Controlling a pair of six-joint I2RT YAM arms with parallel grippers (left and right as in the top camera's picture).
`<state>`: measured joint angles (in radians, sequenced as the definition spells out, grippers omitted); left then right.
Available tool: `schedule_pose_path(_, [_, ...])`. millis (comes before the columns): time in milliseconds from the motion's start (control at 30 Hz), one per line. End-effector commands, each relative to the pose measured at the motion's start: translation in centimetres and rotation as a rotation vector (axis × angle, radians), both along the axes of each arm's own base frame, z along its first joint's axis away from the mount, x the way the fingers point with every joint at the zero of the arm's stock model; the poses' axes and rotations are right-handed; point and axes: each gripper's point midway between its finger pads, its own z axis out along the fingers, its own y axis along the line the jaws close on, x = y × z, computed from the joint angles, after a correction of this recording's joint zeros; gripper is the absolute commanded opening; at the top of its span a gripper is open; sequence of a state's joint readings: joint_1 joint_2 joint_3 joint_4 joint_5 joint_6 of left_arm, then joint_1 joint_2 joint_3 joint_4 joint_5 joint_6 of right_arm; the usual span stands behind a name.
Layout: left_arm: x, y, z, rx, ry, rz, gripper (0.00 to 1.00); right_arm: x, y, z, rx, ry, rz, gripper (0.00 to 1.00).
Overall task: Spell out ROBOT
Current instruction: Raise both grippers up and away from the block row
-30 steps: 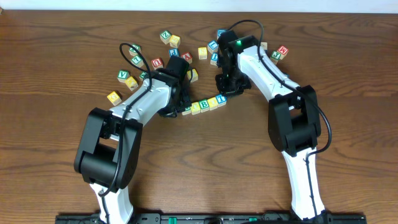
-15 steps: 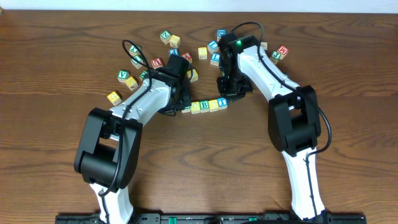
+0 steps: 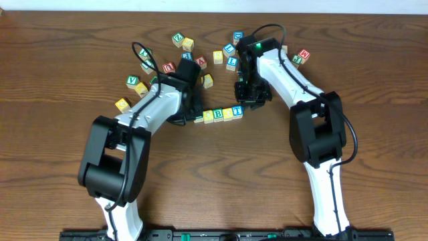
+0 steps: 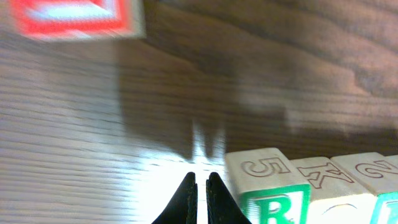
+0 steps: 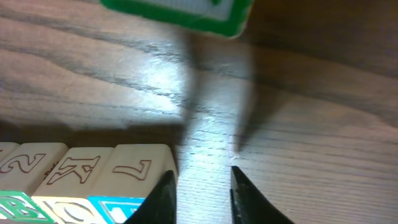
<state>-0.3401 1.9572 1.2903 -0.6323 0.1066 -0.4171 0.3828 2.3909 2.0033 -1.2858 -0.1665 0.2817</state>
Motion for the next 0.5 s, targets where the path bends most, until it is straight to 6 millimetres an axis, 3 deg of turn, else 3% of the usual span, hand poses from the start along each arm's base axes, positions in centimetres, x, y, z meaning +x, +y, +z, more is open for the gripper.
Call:
schedule_pose_path(0, [2.1,1.5,3.9,-0.019,-0.102,-0.023,0.07,1.6,-1.7,3.9,0.025,-0.088,-0.049,0.28])
schedule_pose_path(200, [2.9,4.2,8.1,-0.019,-0.2,0.003,0.07,2.4,-3.9,8.4,0.044,-0.18,-0.058,0.29])
schedule_pose_path(333, [2.9,6.4,13.0,-0.013,-0.316,0.029,0.08,2.1,-5.1,12.0,0.061,-0.245,-0.036,0.29])
schedule_pose_path(467, [2.5,8.6,18.3,-0.023,-0.455,0.078,0.39,1.4,-6.5,16.9,0.072,-0.345,-0.045,0.35])
